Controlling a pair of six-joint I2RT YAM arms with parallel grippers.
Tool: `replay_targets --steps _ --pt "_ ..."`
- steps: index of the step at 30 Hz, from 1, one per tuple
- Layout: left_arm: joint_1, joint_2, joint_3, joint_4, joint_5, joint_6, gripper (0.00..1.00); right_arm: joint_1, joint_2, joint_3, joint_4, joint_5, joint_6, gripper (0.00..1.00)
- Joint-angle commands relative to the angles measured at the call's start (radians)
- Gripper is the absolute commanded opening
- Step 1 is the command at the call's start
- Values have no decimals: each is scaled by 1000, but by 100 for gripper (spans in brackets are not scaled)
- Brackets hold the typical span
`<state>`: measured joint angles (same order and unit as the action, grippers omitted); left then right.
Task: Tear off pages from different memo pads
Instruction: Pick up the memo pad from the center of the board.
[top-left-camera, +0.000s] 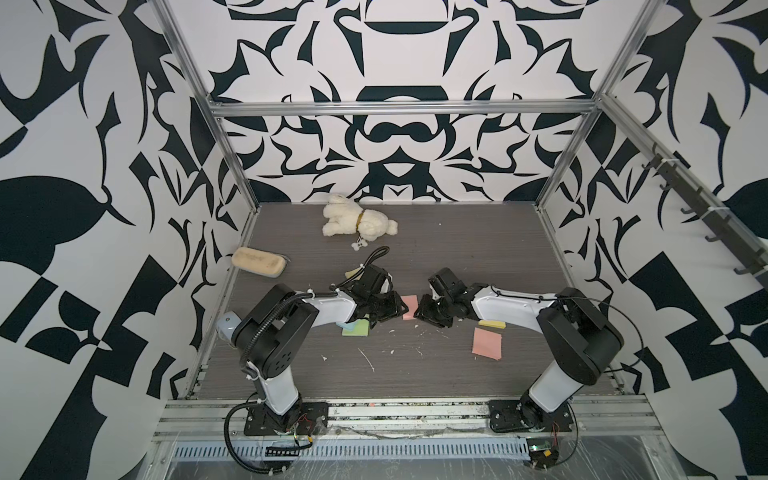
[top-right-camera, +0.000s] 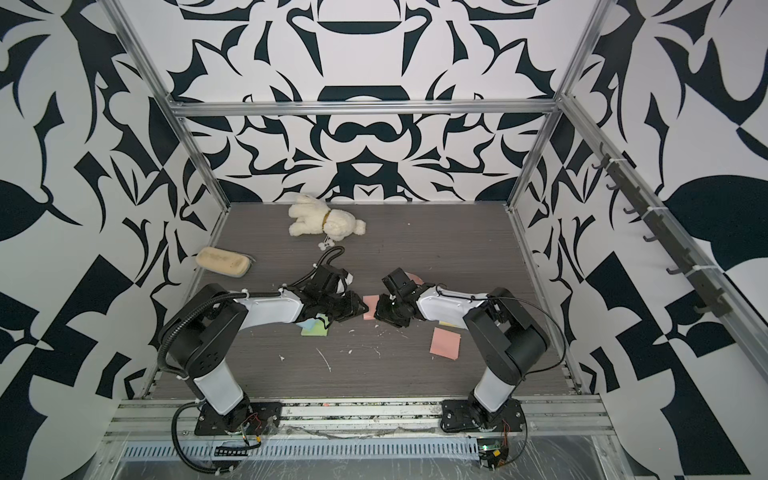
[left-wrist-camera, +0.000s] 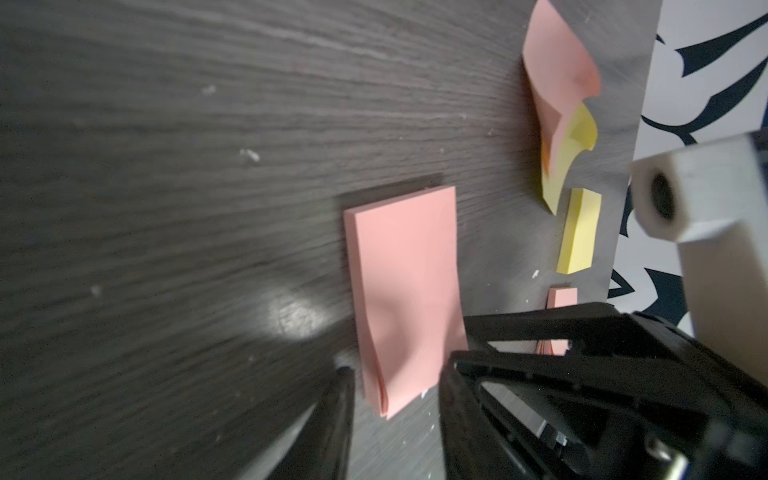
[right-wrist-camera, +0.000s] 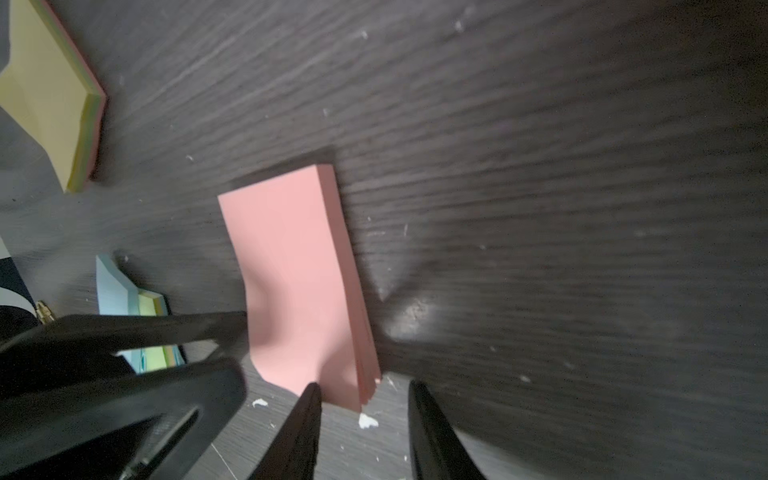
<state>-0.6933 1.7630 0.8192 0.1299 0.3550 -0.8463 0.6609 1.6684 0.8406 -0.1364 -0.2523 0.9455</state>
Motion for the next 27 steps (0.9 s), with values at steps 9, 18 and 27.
replay_targets --steps 9,18,27 --pt "-5 37 -17 34 4 -14 18 17 0 51 9 13 8 26" --pt "-6 43 -11 46 14 -20 15 20 -6 52 51 -24 43 22" --pt "-6 29 -13 45 14 -23 15 22 -22 47 60 -27 47 4"
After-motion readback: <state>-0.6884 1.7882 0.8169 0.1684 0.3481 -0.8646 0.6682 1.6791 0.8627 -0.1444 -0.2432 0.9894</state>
